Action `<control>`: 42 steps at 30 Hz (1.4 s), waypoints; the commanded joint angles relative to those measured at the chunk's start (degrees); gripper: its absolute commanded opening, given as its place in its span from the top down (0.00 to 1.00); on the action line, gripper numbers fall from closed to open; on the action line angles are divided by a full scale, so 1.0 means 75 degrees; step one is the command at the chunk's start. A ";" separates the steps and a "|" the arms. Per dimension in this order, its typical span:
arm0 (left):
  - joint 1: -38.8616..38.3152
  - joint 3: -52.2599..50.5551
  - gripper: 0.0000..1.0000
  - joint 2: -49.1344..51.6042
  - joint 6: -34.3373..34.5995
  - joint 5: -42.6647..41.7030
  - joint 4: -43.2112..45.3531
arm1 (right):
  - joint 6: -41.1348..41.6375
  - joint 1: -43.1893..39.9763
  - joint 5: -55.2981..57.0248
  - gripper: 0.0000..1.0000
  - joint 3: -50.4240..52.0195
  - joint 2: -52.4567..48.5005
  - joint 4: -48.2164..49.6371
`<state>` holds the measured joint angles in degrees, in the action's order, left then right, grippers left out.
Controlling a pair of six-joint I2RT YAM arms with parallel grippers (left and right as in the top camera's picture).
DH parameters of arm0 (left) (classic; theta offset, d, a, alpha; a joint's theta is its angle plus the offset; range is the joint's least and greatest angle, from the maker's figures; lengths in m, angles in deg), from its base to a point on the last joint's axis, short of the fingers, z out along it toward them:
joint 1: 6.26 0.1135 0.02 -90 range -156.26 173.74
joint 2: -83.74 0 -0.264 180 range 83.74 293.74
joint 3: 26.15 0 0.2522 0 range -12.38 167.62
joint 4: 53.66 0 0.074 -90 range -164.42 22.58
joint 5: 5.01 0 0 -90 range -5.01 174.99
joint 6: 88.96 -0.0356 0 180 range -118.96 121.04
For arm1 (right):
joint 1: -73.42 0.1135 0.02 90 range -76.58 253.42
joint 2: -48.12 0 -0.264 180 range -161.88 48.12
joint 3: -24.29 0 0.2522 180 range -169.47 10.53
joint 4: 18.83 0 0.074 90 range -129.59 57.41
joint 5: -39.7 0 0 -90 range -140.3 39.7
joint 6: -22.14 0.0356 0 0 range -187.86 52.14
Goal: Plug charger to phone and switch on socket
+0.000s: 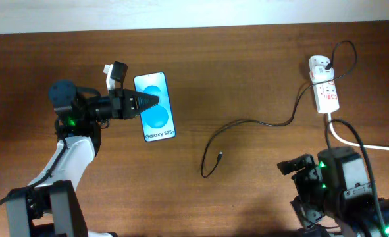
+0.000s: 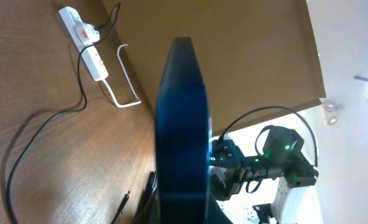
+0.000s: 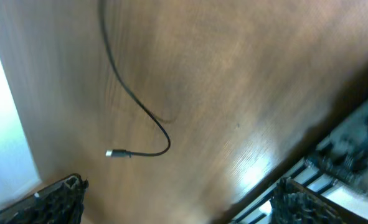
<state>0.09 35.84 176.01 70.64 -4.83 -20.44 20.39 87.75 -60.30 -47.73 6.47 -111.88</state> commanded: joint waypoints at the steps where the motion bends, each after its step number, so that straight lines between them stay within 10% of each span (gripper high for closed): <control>1: 0.0026 0.0032 1.00 -0.0117 -0.0122 -0.0038 0.0044 | 0.1708 -0.0029 -0.0326 0.02 0.0548 0.0085 0.0516; 4: 0.0026 0.0032 1.00 -0.0117 -0.0122 -0.0038 0.0044 | 0.0836 -0.0020 -0.0603 0.01 0.1478 0.0009 0.2326; 7: 0.0026 0.0032 1.00 -0.0117 -0.0122 -0.0038 0.0041 | -0.2885 -0.0006 -0.1259 0.01 0.2124 -0.0201 0.3722; 14: 0.0026 0.0032 1.00 -0.0117 -0.0122 -0.0035 0.0041 | -0.7257 0.0685 -0.1920 0.01 0.2212 -0.1314 0.4899; 22: 0.0026 0.0032 1.00 -0.0117 -0.0122 -0.0038 0.0041 | -0.9157 0.0988 -0.4173 0.02 0.2209 -0.0755 0.4832; 30: 0.0026 0.0032 1.00 -0.0117 -0.0122 -0.0038 0.0041 | -0.9798 0.0988 -0.3194 0.02 0.2212 -0.0644 0.4797; 42: 0.0026 0.0032 1.00 -0.0117 -0.0122 -0.0038 0.0041 | -0.8495 0.0973 -0.3139 0.01 0.3707 -0.0644 0.7009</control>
<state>0.09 35.82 176.01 70.62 -4.83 -20.44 -46.58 94.85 -84.58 -21.54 1.40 -61.30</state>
